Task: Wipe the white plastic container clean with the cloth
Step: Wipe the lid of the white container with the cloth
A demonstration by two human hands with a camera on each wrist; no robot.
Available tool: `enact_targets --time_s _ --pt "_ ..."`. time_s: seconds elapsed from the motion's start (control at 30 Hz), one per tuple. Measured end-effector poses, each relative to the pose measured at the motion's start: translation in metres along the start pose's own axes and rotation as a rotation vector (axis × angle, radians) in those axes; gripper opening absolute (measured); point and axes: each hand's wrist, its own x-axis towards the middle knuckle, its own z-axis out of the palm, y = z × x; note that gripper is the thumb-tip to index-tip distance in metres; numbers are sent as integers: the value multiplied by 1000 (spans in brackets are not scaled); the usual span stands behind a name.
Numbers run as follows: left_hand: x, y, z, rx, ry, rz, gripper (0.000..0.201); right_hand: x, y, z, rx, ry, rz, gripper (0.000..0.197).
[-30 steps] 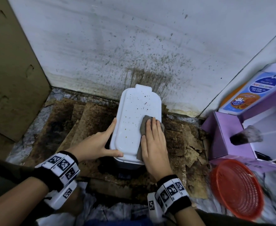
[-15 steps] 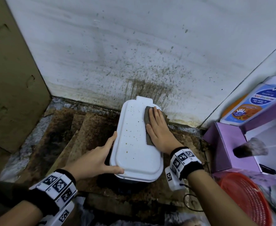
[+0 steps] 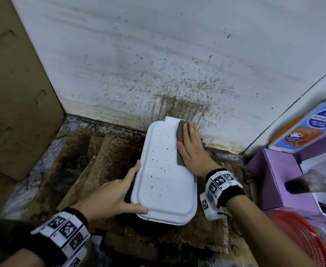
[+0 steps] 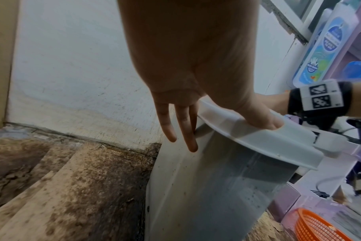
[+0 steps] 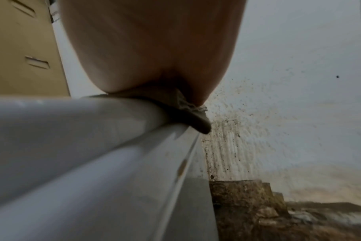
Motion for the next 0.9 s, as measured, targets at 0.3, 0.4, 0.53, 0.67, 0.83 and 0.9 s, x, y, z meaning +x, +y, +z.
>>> enact_targets --time_s 0.3,0.4,0.53,0.67,0.83,0.9 --pt "1 2 0 -7 -5 -29 125 -77 -29 20 64 -15 -20 66" --pt "2 1 1 -16 -5 -27 125 -93 -36 25 82 -7 -2 66" --pt "2 1 1 -50 -1 2 125 -89 -34 22 93 -26 -9 66" --pt "1 2 0 -67 -5 24 125 -63 -20 10 101 -87 -7 67" --pt "1 5 0 -70 -7 27 125 -11 -6 -7 25 -120 38 69" --pt "1 6 -1 -66 -7 21 125 4 -3 -11 15 -104 50 68"
